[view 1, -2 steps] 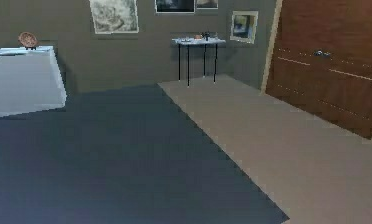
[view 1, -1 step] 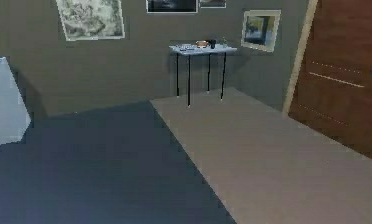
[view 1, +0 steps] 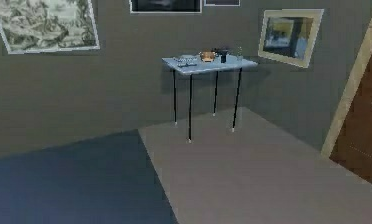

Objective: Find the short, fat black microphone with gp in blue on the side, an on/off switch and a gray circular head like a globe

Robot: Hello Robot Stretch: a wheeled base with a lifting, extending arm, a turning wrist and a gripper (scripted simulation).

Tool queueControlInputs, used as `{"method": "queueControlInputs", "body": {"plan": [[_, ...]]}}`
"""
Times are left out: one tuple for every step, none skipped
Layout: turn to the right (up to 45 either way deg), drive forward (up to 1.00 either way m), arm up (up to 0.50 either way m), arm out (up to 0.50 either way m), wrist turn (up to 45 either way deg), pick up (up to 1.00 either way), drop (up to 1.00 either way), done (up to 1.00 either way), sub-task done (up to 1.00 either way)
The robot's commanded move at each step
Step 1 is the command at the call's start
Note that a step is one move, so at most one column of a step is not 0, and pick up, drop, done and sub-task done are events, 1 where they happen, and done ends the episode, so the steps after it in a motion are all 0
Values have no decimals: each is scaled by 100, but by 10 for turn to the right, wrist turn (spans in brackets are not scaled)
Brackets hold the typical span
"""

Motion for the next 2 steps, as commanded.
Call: {"method": "queueControlInputs", "body": {"plan": [[30, 0, 0, 0, 0, 0, 0, 0, 0], [0, 100, 0, 0, 0, 0, 0, 0, 0]]}}
